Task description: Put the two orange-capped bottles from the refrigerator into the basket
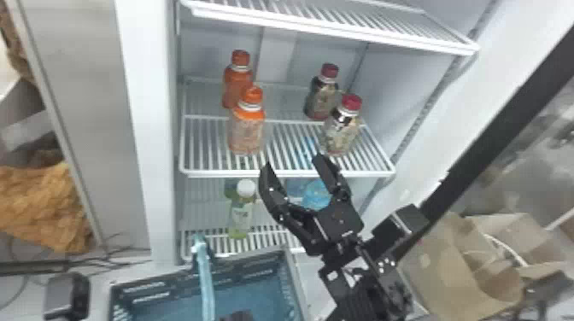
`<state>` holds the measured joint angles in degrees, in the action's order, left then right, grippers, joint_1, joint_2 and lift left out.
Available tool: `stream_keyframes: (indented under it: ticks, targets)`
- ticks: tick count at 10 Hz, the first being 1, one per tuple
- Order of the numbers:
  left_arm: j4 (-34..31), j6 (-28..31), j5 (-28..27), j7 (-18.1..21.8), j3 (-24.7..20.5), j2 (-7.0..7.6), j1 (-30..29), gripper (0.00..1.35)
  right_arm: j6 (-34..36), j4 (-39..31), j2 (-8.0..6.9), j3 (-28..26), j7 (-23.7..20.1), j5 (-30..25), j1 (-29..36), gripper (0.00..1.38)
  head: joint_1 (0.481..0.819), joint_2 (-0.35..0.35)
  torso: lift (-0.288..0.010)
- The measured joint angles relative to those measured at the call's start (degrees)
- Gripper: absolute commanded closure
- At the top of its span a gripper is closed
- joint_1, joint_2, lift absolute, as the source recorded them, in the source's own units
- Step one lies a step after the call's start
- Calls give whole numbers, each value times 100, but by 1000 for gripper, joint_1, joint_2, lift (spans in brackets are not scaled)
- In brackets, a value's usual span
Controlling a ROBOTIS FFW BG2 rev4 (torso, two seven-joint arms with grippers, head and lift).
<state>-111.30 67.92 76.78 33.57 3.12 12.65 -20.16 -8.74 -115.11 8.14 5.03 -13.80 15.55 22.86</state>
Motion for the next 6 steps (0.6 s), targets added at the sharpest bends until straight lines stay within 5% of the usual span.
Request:
stream_keyframes:
  ticks: [6]
  targets:
    - [0, 0, 0, 0, 27, 0, 33, 1210, 539, 561, 21, 291, 337, -565, -1125, 85, 695, -229, -40]
